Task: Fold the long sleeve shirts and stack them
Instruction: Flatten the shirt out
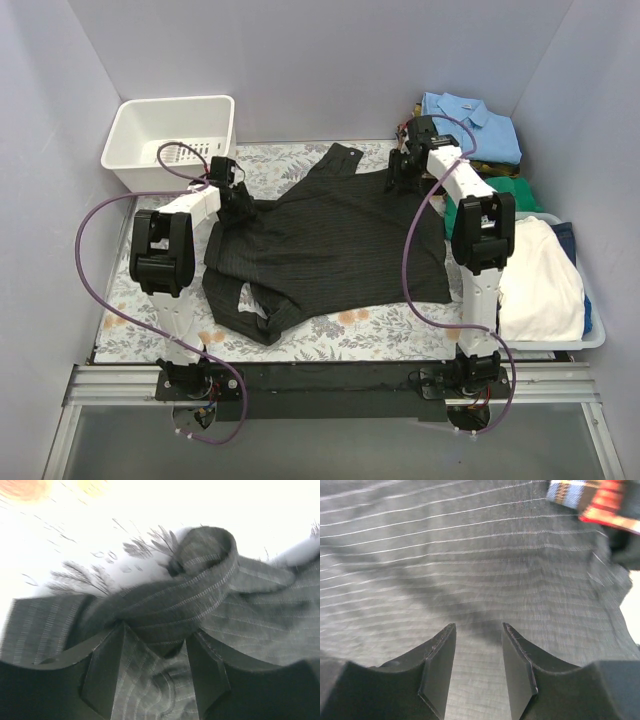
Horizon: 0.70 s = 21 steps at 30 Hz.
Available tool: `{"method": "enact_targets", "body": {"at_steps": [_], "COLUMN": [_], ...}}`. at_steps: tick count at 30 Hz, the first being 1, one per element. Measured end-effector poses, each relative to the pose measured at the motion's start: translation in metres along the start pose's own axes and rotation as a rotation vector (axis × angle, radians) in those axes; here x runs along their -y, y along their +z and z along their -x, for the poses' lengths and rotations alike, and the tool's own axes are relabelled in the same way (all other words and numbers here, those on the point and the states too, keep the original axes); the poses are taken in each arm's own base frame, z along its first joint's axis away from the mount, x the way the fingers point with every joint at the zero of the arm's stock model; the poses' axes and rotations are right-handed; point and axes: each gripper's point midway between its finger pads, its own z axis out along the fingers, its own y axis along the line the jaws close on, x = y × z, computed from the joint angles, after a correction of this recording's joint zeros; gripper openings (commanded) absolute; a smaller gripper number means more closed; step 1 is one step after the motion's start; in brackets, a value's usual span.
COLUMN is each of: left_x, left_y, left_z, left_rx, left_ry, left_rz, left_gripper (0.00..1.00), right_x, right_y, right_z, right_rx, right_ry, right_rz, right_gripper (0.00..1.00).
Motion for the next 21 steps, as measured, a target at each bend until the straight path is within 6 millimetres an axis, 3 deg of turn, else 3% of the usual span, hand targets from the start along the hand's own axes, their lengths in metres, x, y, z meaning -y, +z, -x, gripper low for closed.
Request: {"method": "enact_targets", "body": {"at_steps": [3, 7, 15, 21], "left_x": [-0.013, -0.031, -0.078, -0.089], "left_y": [0.004, 0.002, -0.004, -0.005], "left_z": [0.008, 0.012, 0.026, 0.030], "left_rx": [0.035, 0.065, 0.103, 0.126], "left_ry": [-0.023, -0.030, -0.063, -0.057], "left_rz": [0.085, 0.181, 0.330, 0.374], "left_gripper": [0.52, 0.51, 0.52, 0.52], "right_x": [0.009, 0.018, 0.024, 0.027], "right_y": [0.030, 0.055, 0.058, 0.056], "right_z": [-0.014, -0.035, -0.036, -0.039], "right_rx": [-0.064, -0.139, -0.132, -0.110], "right_ry": [0.011, 0.029, 0.051, 0.064], "right_rz": [-0.008, -0.024, -0.056, -0.089], "right_gripper": [0.50, 0.50, 0.50, 0.50]}}
